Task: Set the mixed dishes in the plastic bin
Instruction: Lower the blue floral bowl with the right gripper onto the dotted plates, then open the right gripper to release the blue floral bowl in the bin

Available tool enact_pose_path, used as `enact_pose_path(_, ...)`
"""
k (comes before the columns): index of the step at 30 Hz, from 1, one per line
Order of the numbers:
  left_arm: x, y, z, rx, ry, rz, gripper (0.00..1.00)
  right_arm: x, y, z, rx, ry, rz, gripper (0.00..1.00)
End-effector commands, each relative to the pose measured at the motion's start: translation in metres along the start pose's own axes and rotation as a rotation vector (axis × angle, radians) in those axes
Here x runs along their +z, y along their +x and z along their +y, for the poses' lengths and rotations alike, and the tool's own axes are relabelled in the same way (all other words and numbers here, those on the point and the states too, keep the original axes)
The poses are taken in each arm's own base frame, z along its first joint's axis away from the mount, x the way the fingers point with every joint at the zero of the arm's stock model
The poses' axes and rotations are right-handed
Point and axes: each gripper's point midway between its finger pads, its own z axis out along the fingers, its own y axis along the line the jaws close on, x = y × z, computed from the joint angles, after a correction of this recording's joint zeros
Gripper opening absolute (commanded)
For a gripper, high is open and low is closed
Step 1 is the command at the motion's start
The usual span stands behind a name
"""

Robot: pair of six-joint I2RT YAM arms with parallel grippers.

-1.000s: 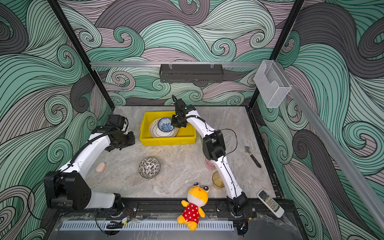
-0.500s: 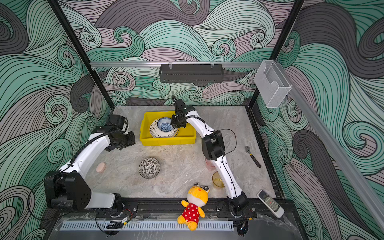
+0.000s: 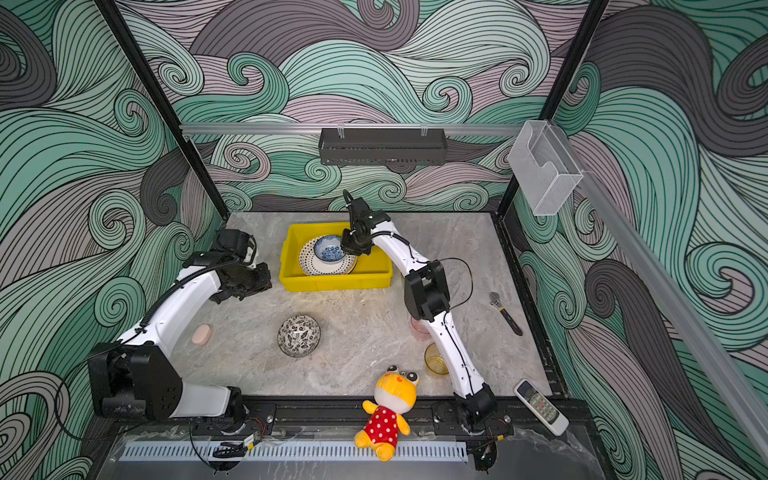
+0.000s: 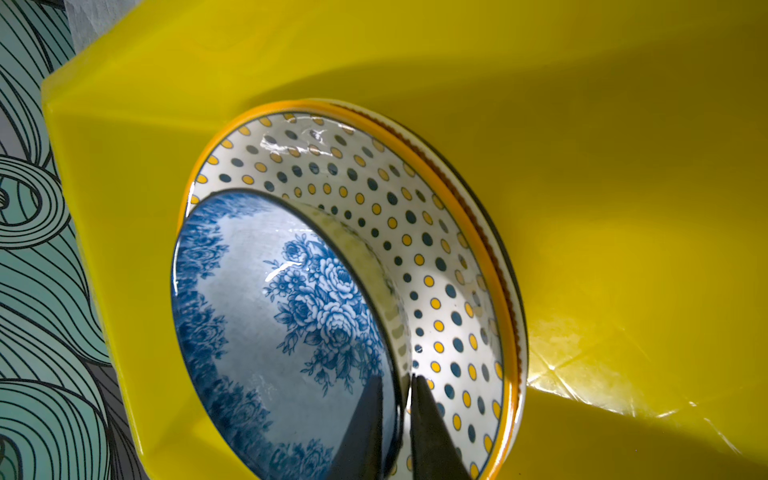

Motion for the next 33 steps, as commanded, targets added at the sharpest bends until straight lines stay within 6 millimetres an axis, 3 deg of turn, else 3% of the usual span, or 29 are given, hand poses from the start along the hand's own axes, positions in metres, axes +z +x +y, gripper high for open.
enact_pose_path(1,-0.012,-0.005,-0.006,-0.003,0.036,-0.011,0.20,-0.021,-0.003,0.019,-0.009,-0.048,-0.017,0.19)
enact_pose_path(14,-0.008,0.017,-0.012,0.020,0.089,0.076,0.23,-0.060,-0.004,0.045,-0.093,-0.104,-0.059,0.38)
enact_pose_path(23,-0.005,0.038,-0.009,0.010,0.080,0.159,0.25,-0.098,0.008,0.066,-0.164,-0.135,-0.093,0.42)
enact_pose_path(33,-0.004,0.071,-0.015,0.047,0.060,0.239,0.27,-0.113,0.033,0.072,-0.237,-0.128,-0.079,0.44)
